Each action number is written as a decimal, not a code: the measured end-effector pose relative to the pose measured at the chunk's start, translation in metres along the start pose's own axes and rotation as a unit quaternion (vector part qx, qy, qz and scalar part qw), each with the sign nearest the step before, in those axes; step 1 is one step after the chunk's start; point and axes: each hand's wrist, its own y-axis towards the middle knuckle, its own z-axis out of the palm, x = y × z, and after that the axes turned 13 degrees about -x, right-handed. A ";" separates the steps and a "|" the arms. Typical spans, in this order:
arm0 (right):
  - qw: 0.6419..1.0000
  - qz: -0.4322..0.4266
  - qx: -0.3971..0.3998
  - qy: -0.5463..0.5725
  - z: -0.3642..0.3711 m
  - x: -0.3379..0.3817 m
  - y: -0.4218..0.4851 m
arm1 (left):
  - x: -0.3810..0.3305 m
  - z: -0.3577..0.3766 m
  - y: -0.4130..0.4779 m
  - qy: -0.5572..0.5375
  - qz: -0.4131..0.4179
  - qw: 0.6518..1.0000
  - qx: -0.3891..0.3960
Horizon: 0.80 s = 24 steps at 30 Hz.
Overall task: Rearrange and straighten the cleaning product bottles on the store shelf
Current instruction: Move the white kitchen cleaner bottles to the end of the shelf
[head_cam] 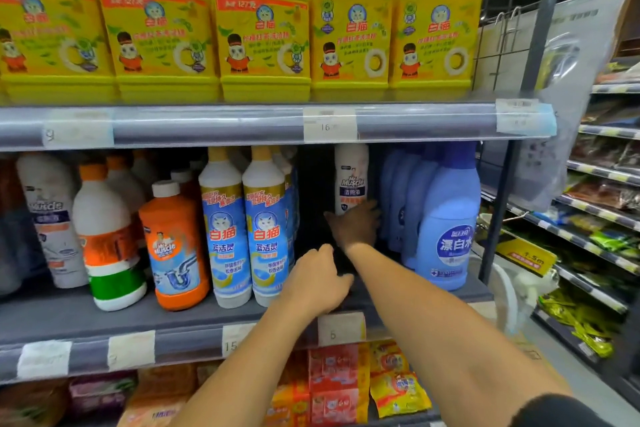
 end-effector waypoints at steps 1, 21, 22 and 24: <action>1.000 -0.002 0.001 0.001 0.002 -0.004 0.001 | -0.002 -0.001 0.003 -0.004 -0.009 1.000 -0.003; 0.994 -0.098 0.030 0.036 -0.117 -0.014 -0.044 | -0.029 0.018 0.090 -0.341 -0.243 0.891 -0.173; 0.994 -0.096 0.039 0.031 -0.127 -0.015 -0.051 | -0.031 0.021 0.093 -0.348 -0.239 0.891 -0.168; 0.994 -0.093 0.047 0.022 -0.143 -0.021 -0.062 | -0.035 0.029 0.099 -0.340 -0.226 0.900 -0.154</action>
